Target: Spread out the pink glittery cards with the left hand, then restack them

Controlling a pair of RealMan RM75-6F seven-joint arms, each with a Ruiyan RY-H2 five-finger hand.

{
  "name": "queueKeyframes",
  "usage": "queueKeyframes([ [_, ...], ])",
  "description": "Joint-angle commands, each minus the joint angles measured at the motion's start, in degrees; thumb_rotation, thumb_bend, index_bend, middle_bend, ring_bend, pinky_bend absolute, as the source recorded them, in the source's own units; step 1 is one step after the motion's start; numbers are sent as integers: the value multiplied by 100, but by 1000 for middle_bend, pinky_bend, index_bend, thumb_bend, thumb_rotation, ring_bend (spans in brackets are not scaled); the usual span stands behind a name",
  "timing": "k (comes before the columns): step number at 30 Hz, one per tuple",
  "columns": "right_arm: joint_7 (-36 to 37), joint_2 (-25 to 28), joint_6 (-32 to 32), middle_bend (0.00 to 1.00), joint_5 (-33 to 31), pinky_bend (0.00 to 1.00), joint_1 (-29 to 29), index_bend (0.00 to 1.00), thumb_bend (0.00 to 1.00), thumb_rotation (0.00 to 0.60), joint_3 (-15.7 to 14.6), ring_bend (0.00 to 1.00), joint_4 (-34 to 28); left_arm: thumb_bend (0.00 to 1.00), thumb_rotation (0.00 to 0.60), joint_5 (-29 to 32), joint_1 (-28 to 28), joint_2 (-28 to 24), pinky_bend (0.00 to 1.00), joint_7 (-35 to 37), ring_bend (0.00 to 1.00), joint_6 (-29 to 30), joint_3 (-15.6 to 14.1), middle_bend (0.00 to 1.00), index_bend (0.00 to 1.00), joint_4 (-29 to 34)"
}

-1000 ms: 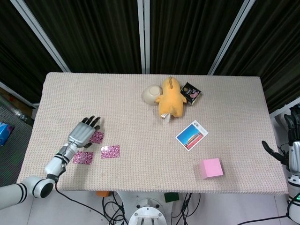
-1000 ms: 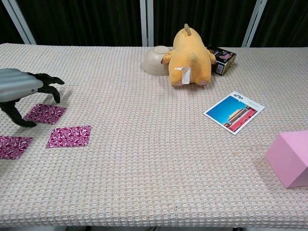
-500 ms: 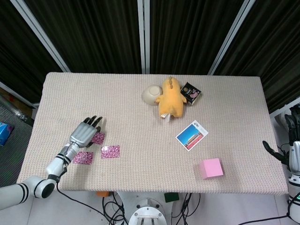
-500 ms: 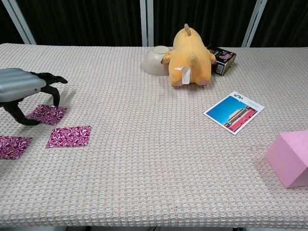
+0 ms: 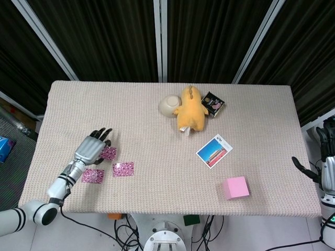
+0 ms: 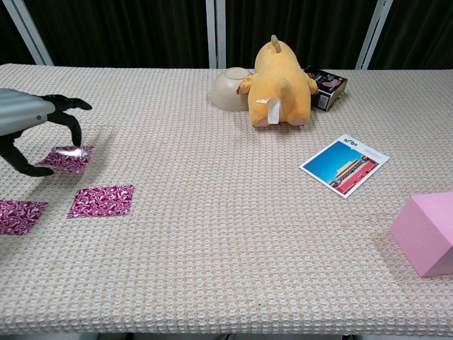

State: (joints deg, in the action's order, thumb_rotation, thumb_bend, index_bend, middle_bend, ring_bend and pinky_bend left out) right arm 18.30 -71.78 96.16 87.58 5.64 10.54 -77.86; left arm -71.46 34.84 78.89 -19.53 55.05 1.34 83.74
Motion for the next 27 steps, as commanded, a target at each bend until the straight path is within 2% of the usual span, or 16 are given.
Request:
queueKeyframes([
  [1,14,-12,-29,0,-7,0,16,0,451,600,1,0,21,226,600,218,-352,-286,151,-83,0,420,-38,0,458,544],
  [5,81,-54,-90,0,-4,0,52,0,451,600,-11,0,62,225,600,512,-725,-533,152,-545,0,856,-231,0,448,1146],
  [11,217,-149,-150,0,31,0,61,0,451,600,-89,0,165,225,600,686,-1184,-531,151,-1170,0,1438,-546,0,452,1739],
  [15,297,-179,-143,0,76,0,25,0,451,600,-165,0,265,225,600,568,-1398,-352,150,-1528,0,1748,-714,0,452,1817],
  [27,379,-81,-43,0,41,0,-84,0,452,600,-176,0,247,225,600,399,-1481,9,150,-1918,0,1827,-675,0,451,1684],
])
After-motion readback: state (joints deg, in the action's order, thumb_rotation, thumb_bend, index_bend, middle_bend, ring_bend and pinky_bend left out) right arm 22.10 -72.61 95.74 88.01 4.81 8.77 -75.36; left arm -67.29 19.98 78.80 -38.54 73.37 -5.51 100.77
